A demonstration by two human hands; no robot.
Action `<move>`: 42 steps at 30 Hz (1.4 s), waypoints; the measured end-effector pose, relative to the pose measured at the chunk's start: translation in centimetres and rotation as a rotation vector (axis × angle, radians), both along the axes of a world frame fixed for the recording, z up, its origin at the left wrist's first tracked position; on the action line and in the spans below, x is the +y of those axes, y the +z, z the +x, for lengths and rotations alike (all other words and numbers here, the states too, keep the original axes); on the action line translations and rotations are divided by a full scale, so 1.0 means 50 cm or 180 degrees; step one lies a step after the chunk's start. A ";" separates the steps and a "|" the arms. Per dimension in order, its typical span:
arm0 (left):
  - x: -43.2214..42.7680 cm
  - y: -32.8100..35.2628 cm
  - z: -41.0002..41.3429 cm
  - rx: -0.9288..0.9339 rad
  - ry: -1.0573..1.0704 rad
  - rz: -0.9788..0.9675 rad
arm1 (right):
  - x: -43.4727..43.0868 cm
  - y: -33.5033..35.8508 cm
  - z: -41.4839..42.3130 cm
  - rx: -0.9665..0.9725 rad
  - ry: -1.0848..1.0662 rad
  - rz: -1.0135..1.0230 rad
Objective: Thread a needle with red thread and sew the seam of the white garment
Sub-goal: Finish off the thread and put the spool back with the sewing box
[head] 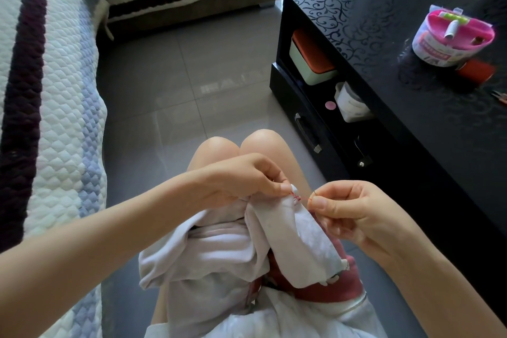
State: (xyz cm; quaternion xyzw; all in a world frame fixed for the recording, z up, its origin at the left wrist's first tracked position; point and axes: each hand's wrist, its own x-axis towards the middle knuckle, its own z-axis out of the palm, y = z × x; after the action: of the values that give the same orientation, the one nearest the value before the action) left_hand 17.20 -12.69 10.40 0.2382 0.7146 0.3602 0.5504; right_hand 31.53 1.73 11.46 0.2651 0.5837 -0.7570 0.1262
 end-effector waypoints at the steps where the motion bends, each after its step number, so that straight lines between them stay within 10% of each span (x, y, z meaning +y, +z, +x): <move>1: 0.001 0.002 0.003 0.0114 0.0096 -0.0036 | 0.002 0.002 0.000 0.0065 -0.0075 0.0112; 6: 0.034 0.053 0.027 0.0743 0.0648 0.0572 | 0.020 0.013 -0.002 0.0405 -0.0528 0.0443; 14: 0.151 0.061 0.056 -0.0014 0.0819 0.1319 | 0.067 0.039 0.013 0.0496 -0.0970 -0.0087; 21: 0.270 0.069 0.061 -0.0529 0.1020 0.1613 | 0.297 -0.011 0.034 0.0126 -0.2050 0.2645; 28: 0.380 0.068 0.032 -0.0707 0.1010 0.1395 | 0.639 -0.112 -0.008 -0.1763 -0.1116 0.4740; 42: 0.458 0.050 -0.029 -0.0929 0.1086 0.1439 | 0.753 -0.145 -0.045 -0.2472 -0.0849 0.4451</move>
State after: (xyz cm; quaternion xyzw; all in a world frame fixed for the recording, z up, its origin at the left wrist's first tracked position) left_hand 15.76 10.22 12.92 0.1770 0.5596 0.6273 0.5118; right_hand 29.28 39.37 4.21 0.5939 0.7999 -0.0798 0.0337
